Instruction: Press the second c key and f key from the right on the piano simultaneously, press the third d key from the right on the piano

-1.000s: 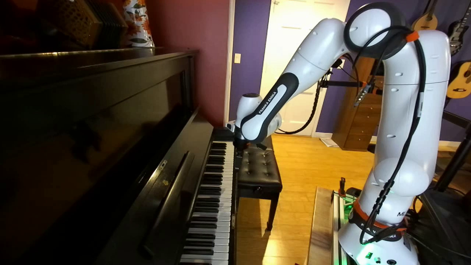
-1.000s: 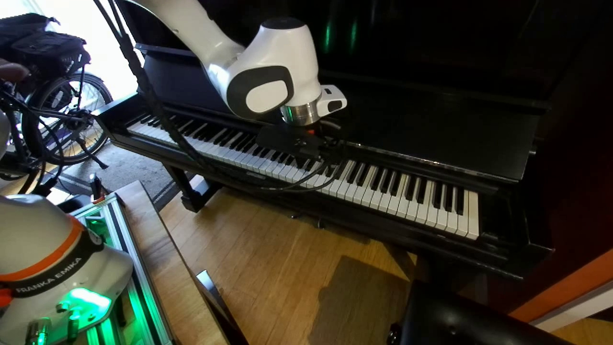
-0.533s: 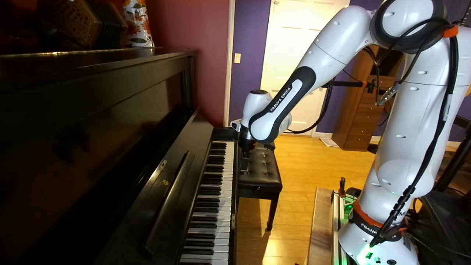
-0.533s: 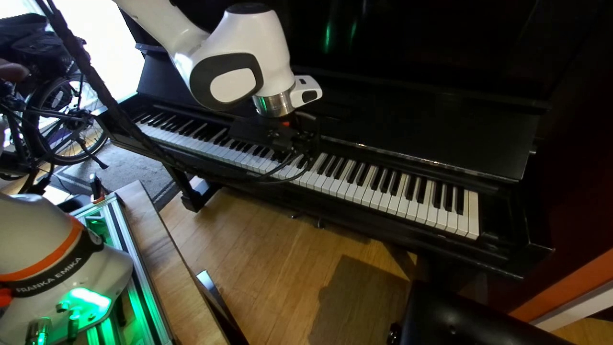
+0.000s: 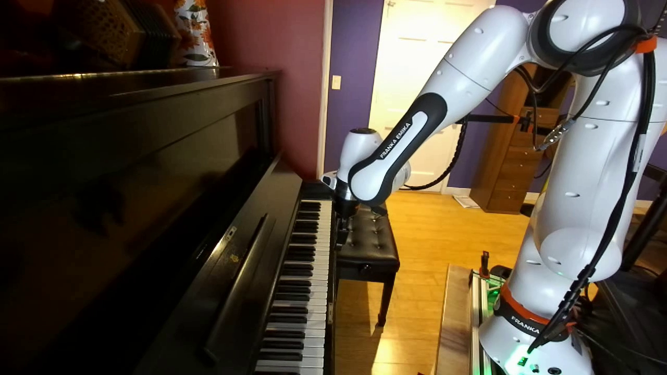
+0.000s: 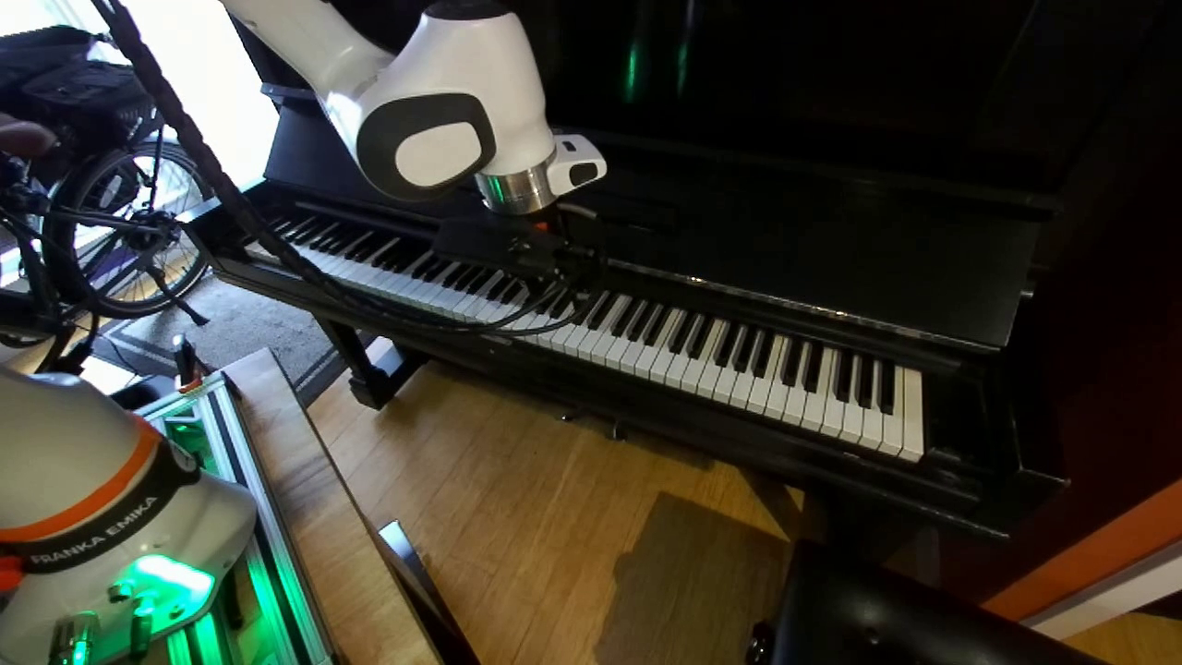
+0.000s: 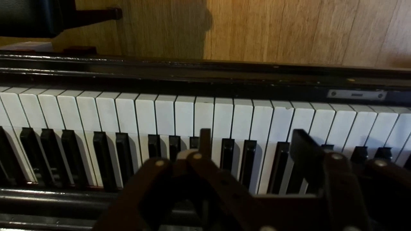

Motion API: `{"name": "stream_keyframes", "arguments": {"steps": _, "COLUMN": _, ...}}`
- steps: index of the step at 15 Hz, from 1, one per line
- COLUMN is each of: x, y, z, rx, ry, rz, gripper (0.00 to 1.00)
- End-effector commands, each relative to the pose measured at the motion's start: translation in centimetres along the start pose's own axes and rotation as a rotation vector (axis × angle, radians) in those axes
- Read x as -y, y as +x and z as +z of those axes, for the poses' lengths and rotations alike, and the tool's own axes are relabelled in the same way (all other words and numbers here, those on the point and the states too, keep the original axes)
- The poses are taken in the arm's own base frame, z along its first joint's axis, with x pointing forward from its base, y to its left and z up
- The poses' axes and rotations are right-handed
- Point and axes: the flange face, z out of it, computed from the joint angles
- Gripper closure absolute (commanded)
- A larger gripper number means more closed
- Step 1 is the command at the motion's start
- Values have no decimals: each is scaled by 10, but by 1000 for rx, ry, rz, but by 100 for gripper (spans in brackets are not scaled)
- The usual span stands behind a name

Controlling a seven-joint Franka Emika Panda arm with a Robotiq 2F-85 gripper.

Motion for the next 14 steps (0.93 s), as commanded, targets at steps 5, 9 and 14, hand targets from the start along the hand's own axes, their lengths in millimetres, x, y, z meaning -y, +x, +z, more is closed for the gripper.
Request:
{"name": "stream_keyframes", "arguments": {"steps": 5, "x": -1, "y": 10, "z": 30, "rx": 38, "ry": 43, "rz": -9, "gripper": 94}}
{"name": "stream_keyframes", "arguments": {"steps": 9, "x": -4, "y": 20, "z": 53, "rx": 52, "ry": 73, "rz": -7, "gripper": 100}}
{"name": "stream_keyframes", "arguments": {"steps": 14, "x": -4, "y": 30, "z": 78, "rx": 82, "ry": 95, "rz": -5, "gripper": 100}}
